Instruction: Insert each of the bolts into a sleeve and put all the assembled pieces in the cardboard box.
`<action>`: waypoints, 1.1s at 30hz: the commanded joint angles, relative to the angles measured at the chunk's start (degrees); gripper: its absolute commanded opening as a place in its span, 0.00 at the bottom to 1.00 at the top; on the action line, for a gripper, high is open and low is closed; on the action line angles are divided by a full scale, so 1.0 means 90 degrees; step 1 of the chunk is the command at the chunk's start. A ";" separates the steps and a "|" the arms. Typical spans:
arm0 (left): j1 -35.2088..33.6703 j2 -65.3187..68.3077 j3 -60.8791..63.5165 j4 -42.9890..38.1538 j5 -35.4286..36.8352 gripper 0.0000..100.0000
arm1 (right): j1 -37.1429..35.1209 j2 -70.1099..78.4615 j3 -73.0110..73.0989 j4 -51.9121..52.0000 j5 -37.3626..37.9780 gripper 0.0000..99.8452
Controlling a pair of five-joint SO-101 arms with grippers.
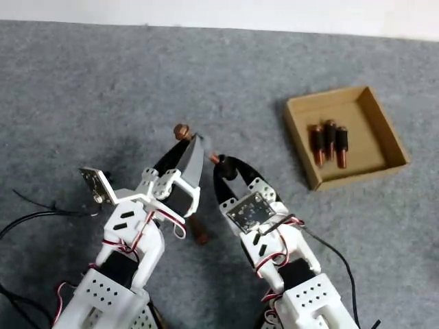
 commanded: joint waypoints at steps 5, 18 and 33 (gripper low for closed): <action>0.0083 -0.0034 -0.0259 0.0010 0.0088 0.01 | -0.0210 -0.0122 0.0630 -0.0034 0.0078 0.00; 0.0044 -0.0063 -0.0269 0.0459 0.0088 0.01 | -0.0171 -0.0132 0.0591 -0.0034 0.0078 0.00; 0.0132 -0.0093 -0.0532 0.1563 -0.0645 0.01 | 0.0103 -0.0132 0.0571 -0.0034 0.0078 0.00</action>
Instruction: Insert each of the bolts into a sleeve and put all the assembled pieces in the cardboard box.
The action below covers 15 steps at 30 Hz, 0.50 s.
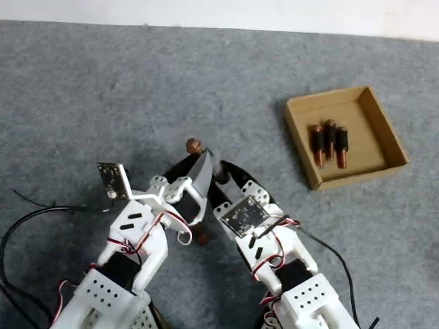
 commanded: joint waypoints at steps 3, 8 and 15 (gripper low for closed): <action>0.0073 -0.0083 -0.0308 0.0117 -0.0508 0.01 | 0.0327 -0.0132 0.0571 -0.0044 0.0059 0.00; 0.0151 -0.0024 -0.0278 0.0147 -0.0518 0.16 | 0.0327 -0.0132 0.0571 -0.0044 0.0059 0.00; 0.0230 -0.0083 -0.0357 0.0567 -0.0527 0.30 | 0.0347 -0.0132 0.0591 -0.0044 0.0059 0.00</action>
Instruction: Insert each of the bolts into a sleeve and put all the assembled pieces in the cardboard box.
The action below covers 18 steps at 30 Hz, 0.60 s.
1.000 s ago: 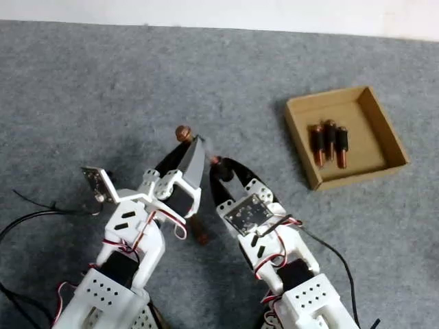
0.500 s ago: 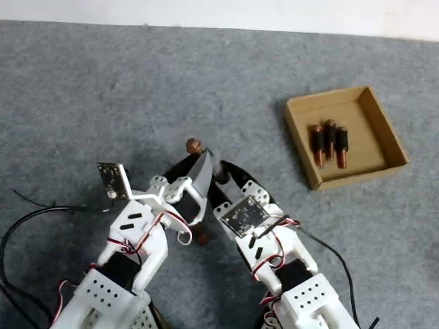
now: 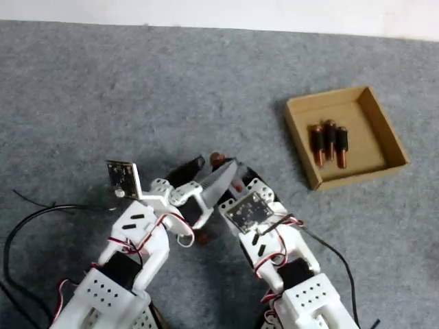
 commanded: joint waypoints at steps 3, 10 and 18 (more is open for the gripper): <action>-0.0220 -0.0093 -0.0327 0.0020 -0.0010 0.30 | 0.0083 -0.0132 0.0591 -0.0044 0.0059 0.00; -0.1304 -0.0103 -0.0542 0.0020 0.1114 0.30 | 0.0142 -0.0122 0.0581 -0.0044 0.0059 0.00; -0.1636 -0.0093 -0.0484 0.0039 0.0879 0.30 | 0.0679 -0.0122 0.0571 -0.0044 0.0020 0.00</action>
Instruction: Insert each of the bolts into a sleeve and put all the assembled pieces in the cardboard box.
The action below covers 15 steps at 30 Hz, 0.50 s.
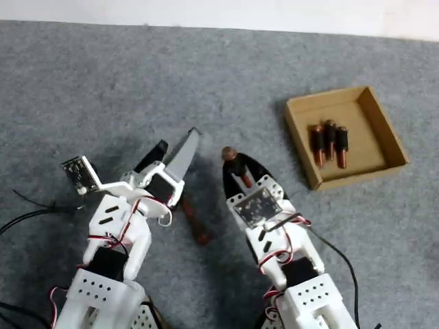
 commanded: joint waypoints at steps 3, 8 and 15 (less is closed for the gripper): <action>-0.0142 -0.0093 -0.0112 0.0039 -0.0733 0.30 | 0.0142 -0.0103 0.0581 -0.0044 0.0020 0.00; -0.0103 -0.0093 0.0288 0.0039 -0.1944 0.30 | 0.0278 -0.0103 0.0620 -0.0044 0.0010 0.00; -0.0151 -0.0093 0.0874 0.0039 -0.2833 0.30 | 0.1021 -0.0103 0.0620 -0.0034 -0.1074 0.00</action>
